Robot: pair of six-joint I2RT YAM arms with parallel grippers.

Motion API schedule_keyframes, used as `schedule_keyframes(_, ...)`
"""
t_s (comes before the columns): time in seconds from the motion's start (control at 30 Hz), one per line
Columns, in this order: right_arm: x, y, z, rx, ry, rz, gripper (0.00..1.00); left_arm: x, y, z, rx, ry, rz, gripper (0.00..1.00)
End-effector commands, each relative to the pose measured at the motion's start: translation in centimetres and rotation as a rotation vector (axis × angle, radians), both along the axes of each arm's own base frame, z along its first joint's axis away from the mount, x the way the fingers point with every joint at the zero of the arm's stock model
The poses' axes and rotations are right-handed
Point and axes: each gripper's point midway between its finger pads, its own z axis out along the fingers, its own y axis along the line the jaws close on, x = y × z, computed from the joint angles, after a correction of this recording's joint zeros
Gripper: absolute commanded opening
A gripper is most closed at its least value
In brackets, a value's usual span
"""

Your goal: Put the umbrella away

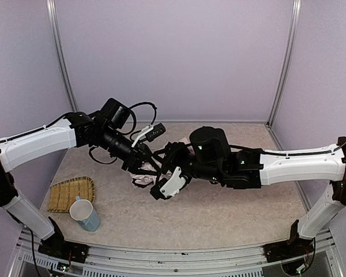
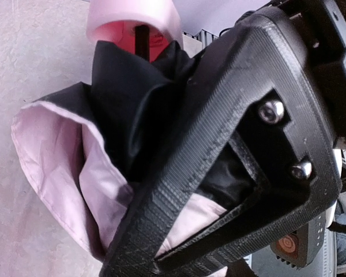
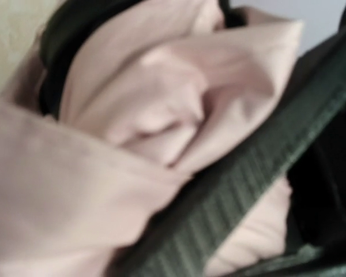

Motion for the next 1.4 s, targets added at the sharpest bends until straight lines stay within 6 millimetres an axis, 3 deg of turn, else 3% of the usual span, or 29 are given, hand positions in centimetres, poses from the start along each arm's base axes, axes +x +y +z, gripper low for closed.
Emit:
schedule_keyframes(0.0, -0.5, 1.5, 0.6, 0.065, 0.04, 0.012, 0.16, -3.2, -2.2, 4.4, -0.179, -0.102, -0.204, 0.0)
schedule_keyframes(0.1, -0.6, 1.5, 1.3, 0.098, 0.051, 0.002, 0.0, -3.2, -2.0, 5.0, -0.199, -0.145, -0.207, 0.06)
schedule_keyframes(0.2, -1.1, 1.4, 2.6, 0.153, 0.064, 0.014, 0.0, -2.5, -2.0, 5.5, -0.213, -0.207, -0.168, 0.26)
schedule_keyframes(0.43, -2.0, 1.2, 5.3, 0.26, 0.111, 0.03, 0.0, -0.9, -1.3, 8.2, -0.304, -0.41, -0.067, 0.42)
schedule_keyframes(0.77, -2.1, 0.9, 5.6, 0.27, 0.051, 0.019, 0.0, -1.1, -0.3, 10.1, -0.377, -0.547, -0.063, 0.73)
schedule_keyframes(0.83, -1.9, 0.9, 5.5, 0.27, 0.043, 0.01, 0.0, -0.8, 0.0, 10.6, -0.379, -0.568, -0.058, 0.82)
schedule_keyframes(0.9, -1.6, 0.8, 5.5, 0.273, 0.036, -0.007, 0.0, -0.5, 0.5, 11.5, -0.389, -0.601, -0.049, 0.98)
schedule_keyframes(0.93, -1.5, 0.7, 5.6, 0.276, 0.033, -0.017, 0.0, -0.5, 0.8, 12.0, -0.4, -0.62, -0.05, 0.99)
schedule_keyframes(1.17, -0.3, 0.1, 7.4, 0.341, 0.022, -0.076, 0.0, -1.4, 3.5, 17.8, -0.511, -0.842, 0.035, 0.99)
schedule_keyframes(1.3, 0.2, -0.4, 11.1, 0.456, 0.116, -0.082, 0.0, -1.5, 7.8, 24.4, -0.694, -1.013, 0.304, 0.99)
schedule_keyframes(1.37, 0.1, -0.5, 13.0, 0.501, 0.211, -0.067, 0.0, -2.0, 10.5, 27.0, -0.838, -1.019, 0.446, 0.99)
